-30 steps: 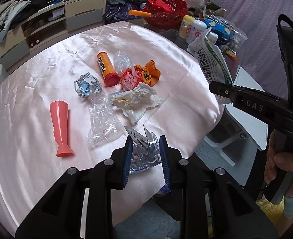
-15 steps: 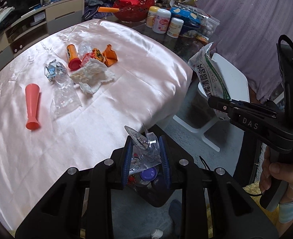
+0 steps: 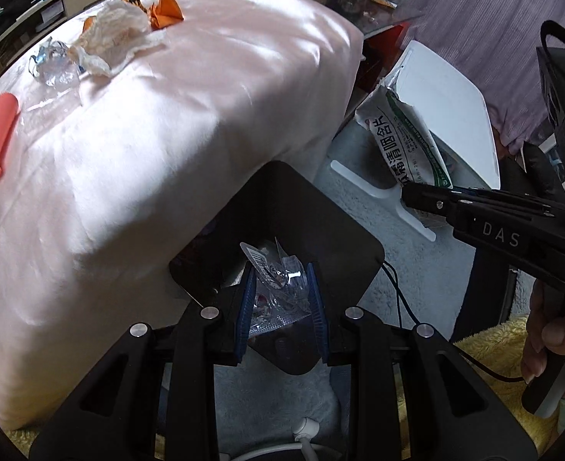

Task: Collect trash
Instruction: 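Carry blister pack and wrapper over the black bin while both tools release them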

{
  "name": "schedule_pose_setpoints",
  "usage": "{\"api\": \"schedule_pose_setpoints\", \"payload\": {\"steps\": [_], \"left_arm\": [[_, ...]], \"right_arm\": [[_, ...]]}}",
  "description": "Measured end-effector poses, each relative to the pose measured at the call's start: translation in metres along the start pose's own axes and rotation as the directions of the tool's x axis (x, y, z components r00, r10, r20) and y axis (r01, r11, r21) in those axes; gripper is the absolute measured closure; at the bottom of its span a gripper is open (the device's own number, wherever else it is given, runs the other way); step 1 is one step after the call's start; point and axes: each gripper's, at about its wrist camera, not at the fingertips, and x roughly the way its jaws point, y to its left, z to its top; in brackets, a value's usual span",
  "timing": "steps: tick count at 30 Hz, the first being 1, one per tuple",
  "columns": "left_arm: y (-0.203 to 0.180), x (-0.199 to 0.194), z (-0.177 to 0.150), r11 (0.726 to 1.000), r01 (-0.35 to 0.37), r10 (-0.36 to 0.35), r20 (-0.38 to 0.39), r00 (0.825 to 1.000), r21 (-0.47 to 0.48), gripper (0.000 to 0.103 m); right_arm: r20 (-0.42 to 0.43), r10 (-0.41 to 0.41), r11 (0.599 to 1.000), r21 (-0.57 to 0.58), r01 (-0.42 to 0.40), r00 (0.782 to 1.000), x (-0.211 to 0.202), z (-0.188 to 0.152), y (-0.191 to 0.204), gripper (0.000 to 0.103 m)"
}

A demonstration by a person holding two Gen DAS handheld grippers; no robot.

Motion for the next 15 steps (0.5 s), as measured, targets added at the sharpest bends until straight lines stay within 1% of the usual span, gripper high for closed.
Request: {"api": "schedule_pose_setpoints", "payload": {"steps": [7, 10, 15], "left_arm": [[0.003, 0.034, -0.004, 1.000, 0.010, -0.012, -0.074, 0.997, -0.022, 0.078], [0.006, 0.043, -0.002, 0.999, 0.007, -0.010, -0.092, 0.996, -0.031, 0.078], [0.007, 0.053, 0.004, 0.999, 0.019, -0.024, -0.112, 0.993, -0.047, 0.077]], "right_arm": [[-0.112, -0.016, 0.999, -0.031, 0.013, 0.994, 0.033, -0.008, 0.008, 0.086], [-0.127, -0.010, 0.999, -0.036, 0.006, 0.992, 0.040, -0.008, 0.009, 0.084], [-0.125, 0.004, 1.000, -0.023, -0.007, 0.992, 0.043, -0.004, 0.008, 0.083]]}}
